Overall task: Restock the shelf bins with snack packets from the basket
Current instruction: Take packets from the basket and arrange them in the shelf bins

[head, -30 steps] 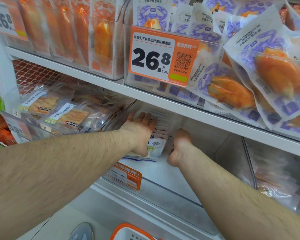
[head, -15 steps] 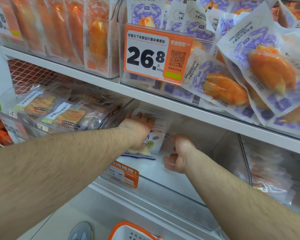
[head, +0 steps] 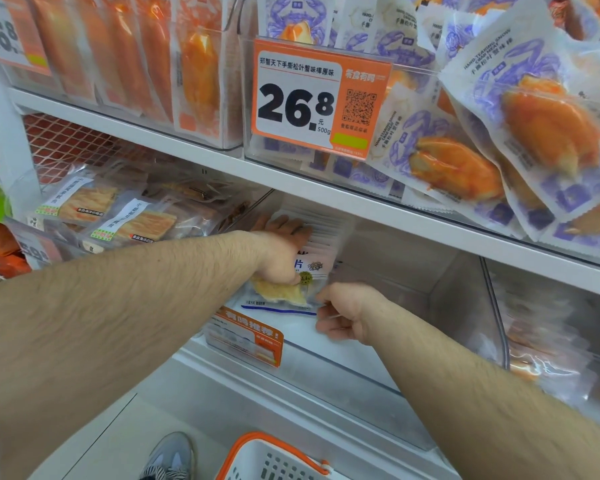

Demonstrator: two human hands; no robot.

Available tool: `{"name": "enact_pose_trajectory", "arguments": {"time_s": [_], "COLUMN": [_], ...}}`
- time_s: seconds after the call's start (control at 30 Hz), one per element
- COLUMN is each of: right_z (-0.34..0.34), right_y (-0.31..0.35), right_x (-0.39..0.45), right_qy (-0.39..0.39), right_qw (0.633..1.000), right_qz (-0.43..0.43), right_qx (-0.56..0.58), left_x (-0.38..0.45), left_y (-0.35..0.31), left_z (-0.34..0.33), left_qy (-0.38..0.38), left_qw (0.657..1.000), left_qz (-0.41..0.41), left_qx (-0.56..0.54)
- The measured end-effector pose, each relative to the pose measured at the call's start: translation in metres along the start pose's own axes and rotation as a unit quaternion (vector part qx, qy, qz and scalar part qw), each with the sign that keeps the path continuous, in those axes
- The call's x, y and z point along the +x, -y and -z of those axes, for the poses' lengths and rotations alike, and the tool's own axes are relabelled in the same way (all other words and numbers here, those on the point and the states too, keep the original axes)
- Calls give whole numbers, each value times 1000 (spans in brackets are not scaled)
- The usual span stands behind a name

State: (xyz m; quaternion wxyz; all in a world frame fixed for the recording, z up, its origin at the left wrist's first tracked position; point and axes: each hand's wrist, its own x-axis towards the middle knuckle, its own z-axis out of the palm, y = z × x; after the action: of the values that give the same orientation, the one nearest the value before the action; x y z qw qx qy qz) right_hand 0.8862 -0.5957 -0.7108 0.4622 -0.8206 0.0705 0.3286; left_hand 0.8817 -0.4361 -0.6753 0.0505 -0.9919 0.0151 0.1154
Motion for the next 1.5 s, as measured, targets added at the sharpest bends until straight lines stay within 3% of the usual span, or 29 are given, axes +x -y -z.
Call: {"name": "enact_pose_trajectory", "arguments": {"time_s": [0.3,0.83,1.2,1.5], "right_z": [-8,-2,-12,-13], "right_y": [1,3,7,4], "right_x": [5,-9,-7,-6], "right_qy": [41,29,35,27], "right_qw": [998,998,996,998], "right_qz": [36,41,57,41], "right_qx": [31,22,52,47], "left_x": [-10,-27,-40,-42], "left_y": [5,1,-1,3], "left_z": [4,19,19,11], "left_qy": [4,17,-67,-53], "left_qw": [1000,999,997,998], "left_qz": [-14,-23,-6,-27], "left_qx": [-13,-38,31,7]}}
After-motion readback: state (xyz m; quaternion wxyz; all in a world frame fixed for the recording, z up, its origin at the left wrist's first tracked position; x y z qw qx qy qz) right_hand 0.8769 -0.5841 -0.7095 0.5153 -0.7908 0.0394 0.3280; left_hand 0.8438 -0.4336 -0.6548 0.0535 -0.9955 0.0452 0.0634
